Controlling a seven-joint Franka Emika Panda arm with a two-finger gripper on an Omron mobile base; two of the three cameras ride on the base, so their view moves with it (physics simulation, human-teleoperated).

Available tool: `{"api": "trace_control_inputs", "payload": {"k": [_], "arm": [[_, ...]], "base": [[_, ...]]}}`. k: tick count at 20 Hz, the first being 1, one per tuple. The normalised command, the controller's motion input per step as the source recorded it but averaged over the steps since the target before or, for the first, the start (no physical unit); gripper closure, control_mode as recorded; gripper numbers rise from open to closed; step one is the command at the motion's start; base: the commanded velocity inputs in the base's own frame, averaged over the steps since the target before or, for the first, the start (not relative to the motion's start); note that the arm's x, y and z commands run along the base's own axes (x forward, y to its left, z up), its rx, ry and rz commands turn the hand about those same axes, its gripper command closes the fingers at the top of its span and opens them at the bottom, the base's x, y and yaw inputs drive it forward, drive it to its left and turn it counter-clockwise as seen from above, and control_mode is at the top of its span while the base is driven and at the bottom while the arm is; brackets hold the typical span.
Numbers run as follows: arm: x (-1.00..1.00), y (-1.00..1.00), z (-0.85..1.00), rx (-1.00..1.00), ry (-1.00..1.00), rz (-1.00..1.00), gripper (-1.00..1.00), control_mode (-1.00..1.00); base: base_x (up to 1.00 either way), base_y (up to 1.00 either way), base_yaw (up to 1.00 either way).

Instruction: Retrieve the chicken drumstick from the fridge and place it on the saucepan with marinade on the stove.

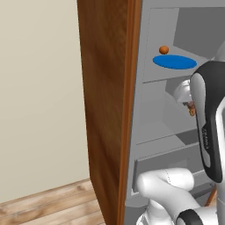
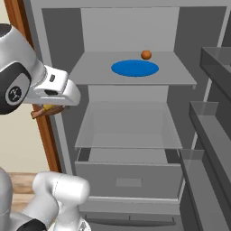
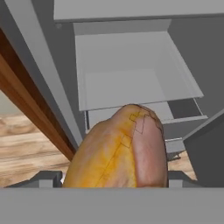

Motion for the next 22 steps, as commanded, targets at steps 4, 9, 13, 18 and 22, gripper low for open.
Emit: {"api": "trace_control_inputs", "payload": {"k": [4, 9, 13, 18, 22], "arm": [[0.0, 0.0, -0.3, 0.02, 0.0, 0.0, 1.0, -1.0], [0.0, 0.0, -0.27, 0.01, 0.0, 0.0, 1.0, -1.0], [0.0, 0.0, -0.24, 0.0, 0.0, 0.0, 1.0, -1.0], [-0.02, 0.0, -0.09, 0.0, 0.0, 0.0, 1.0, 1.0], [0.0, 0.0, 0.0, 0.0, 0.0, 0.0, 1.0, 1.0]], "base": [[0.0, 0.0, 0.0], [0.0, 0.0, 0.0], [0.0, 0.0, 0.0], [-0.14, 0.03, 0.0], [-0.81, 0.28, 0.0]]}}
